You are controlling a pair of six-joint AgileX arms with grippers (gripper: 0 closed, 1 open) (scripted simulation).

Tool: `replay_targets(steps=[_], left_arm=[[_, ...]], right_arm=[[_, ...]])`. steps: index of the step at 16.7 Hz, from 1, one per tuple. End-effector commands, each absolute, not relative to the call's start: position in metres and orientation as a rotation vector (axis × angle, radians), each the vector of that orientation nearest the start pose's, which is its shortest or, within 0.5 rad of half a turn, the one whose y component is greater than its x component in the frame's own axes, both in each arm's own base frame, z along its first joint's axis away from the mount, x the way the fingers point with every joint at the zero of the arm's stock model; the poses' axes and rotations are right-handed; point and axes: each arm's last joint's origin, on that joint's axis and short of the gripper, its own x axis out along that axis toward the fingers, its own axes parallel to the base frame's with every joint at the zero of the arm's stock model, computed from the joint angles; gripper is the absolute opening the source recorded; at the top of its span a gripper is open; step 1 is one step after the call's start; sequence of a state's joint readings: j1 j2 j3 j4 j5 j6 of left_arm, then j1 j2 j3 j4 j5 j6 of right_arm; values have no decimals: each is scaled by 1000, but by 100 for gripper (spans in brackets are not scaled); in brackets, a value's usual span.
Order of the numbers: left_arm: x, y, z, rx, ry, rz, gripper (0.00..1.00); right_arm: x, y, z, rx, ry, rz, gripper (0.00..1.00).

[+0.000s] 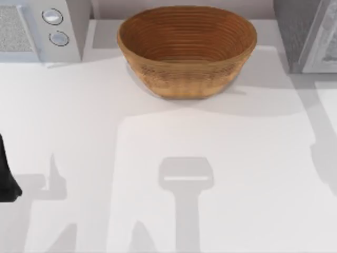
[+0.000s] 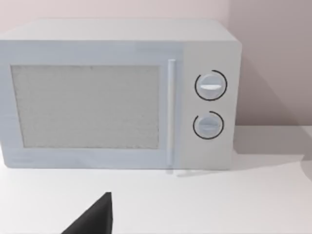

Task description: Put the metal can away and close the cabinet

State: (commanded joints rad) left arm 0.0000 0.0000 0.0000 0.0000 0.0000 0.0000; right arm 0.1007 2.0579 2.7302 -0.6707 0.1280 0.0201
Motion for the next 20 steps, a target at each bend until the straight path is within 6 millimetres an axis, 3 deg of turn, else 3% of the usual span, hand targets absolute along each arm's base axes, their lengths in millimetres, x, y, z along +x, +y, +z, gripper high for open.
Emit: replay_targets(steps=[6, 19, 20], left_arm=[[106, -1, 160, 0, 0, 0, 100], [106, -1, 160, 0, 0, 0, 100], [106, -1, 160, 0, 0, 0, 100]], right_arm=[[406, 44, 530, 4, -1, -4, 0], [406, 44, 530, 4, -1, -4, 98], [406, 44, 530, 4, -1, -4, 100]])
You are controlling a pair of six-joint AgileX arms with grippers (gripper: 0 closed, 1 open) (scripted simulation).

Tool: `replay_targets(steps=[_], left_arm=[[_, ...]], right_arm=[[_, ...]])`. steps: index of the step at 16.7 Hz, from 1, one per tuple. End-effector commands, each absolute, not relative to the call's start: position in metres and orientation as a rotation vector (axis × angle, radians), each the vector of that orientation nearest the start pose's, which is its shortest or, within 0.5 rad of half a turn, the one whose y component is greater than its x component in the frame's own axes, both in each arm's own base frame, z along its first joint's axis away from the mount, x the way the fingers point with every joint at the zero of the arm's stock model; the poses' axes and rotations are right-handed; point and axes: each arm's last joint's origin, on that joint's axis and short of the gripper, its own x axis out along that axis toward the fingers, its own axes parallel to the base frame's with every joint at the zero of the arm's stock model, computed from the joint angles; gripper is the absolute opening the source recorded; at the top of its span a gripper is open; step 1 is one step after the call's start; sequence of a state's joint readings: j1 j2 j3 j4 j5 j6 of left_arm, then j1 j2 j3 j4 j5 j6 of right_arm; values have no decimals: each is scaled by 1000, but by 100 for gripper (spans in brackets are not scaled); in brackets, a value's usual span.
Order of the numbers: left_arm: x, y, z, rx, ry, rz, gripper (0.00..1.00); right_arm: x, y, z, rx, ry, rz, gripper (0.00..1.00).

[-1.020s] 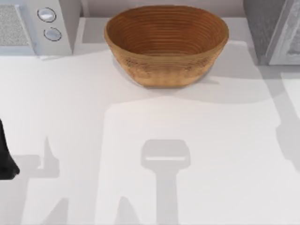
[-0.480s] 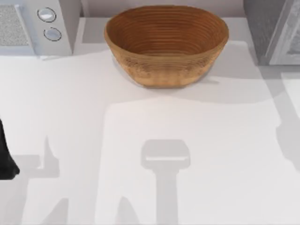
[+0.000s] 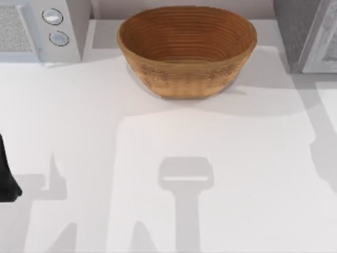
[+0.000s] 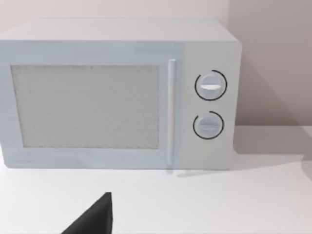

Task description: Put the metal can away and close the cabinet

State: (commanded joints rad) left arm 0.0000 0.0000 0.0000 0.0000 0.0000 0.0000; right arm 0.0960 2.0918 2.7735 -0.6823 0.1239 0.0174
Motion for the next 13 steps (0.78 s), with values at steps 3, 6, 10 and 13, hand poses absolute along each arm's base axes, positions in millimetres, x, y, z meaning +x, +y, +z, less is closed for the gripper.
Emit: replay_targets(steps=[3, 6, 10, 13], left_arm=[[106, -1, 160, 0, 0, 0, 100], [106, -1, 160, 0, 0, 0, 100], [106, -1, 160, 0, 0, 0, 100], [106, -1, 160, 0, 0, 0, 100]], right_arm=[[406, 44, 530, 4, -1, -4, 100], [406, 44, 530, 4, -1, -4, 100], [404, 45, 532, 3, -5, -1, 100], [385, 41, 545, -3, -44, 5, 100]])
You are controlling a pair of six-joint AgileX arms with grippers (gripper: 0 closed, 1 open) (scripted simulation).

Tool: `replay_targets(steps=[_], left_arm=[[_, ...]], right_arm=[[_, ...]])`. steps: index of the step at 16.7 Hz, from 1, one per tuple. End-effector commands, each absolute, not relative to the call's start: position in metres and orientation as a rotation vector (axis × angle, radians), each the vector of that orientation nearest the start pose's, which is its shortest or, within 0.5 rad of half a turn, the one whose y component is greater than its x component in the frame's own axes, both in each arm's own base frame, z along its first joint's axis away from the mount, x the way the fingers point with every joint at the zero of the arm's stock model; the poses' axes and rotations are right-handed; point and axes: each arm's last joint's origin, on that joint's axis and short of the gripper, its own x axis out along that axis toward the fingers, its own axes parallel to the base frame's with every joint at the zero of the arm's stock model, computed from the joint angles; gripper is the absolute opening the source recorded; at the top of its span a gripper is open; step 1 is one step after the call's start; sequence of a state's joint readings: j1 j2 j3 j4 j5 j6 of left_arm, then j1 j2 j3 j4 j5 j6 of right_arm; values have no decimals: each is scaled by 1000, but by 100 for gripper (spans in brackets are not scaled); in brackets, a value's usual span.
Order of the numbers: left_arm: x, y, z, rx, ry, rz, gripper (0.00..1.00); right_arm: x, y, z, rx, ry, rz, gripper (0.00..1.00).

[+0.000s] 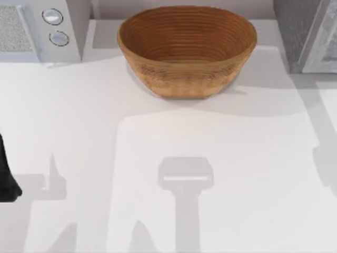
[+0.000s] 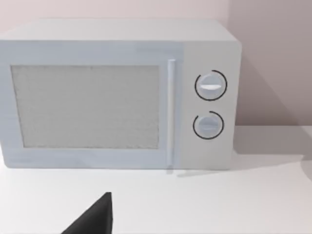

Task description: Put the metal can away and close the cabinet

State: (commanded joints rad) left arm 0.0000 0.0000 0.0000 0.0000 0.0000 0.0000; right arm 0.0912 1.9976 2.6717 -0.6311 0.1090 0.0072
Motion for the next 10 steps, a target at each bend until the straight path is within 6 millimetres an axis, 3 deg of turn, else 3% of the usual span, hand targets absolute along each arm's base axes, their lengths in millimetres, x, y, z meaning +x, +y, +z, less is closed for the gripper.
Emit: replay_targets(steps=[3, 6, 8, 10], left_arm=[[106, -1, 160, 0, 0, 0, 100], [106, -1, 160, 0, 0, 0, 100], [106, -1, 160, 0, 0, 0, 100], [106, -1, 160, 0, 0, 0, 100]], right_arm=[[345, 35, 564, -13, -109, 19, 100], [287, 27, 574, -25, -171, 34, 100], [247, 22, 563, -33, -190, 43, 100], [211, 17, 535, -40, -181, 50, 100]])
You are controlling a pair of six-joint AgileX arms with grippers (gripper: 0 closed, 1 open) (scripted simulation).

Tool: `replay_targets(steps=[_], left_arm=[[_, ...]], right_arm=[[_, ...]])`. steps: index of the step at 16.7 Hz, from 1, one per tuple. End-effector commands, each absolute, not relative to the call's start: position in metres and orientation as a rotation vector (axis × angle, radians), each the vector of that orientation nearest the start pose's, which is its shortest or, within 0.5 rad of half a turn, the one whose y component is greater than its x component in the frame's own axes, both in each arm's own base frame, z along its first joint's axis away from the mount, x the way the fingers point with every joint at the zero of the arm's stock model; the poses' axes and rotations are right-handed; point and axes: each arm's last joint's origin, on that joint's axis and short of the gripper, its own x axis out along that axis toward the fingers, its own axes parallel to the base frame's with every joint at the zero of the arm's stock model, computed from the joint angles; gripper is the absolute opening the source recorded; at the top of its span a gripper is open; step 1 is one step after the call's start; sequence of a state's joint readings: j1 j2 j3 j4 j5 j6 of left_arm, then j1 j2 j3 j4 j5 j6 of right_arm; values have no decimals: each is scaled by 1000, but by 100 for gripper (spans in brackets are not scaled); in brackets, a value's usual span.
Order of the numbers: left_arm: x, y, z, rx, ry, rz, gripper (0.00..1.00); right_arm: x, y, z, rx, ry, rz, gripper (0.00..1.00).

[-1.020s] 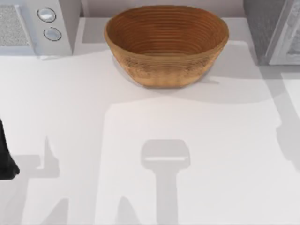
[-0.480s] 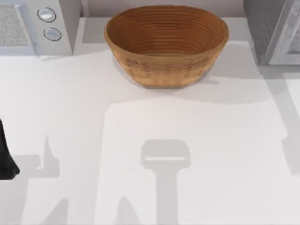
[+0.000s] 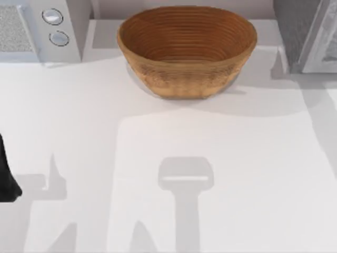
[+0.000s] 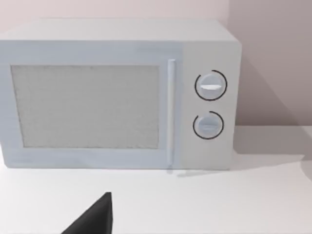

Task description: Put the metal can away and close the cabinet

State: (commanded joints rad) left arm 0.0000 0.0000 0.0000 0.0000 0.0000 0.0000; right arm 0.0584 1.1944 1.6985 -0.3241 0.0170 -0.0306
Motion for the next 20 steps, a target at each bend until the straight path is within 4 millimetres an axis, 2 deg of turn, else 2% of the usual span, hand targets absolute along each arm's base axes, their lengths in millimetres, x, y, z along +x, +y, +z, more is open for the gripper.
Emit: replay_targets(steps=[2, 6, 9, 12, 14, 16, 18, 20], left_arm=[[106, -1, 160, 0, 0, 0, 100], [106, -1, 160, 0, 0, 0, 100], [106, -1, 160, 0, 0, 0, 100], [106, -1, 160, 0, 0, 0, 100], [106, -1, 160, 0, 0, 0, 100], [106, -1, 160, 0, 0, 0, 100], [106, -1, 160, 0, 0, 0, 100], [106, -1, 160, 0, 0, 0, 100]], right_arm=[[181, 13, 487, -44, -145, 53, 100], [137, 6, 368, -41, -58, 48, 100], [116, 3, 284, -30, -23, 36, 100], [106, 0, 220, -17, -13, 20, 100], [105, 0, 189, -9, -9, 11, 100], [105, -1, 169, -3, -4, 4, 100], [106, -1, 160, 0, 0, 0, 100], [106, -1, 160, 0, 0, 0, 100]])
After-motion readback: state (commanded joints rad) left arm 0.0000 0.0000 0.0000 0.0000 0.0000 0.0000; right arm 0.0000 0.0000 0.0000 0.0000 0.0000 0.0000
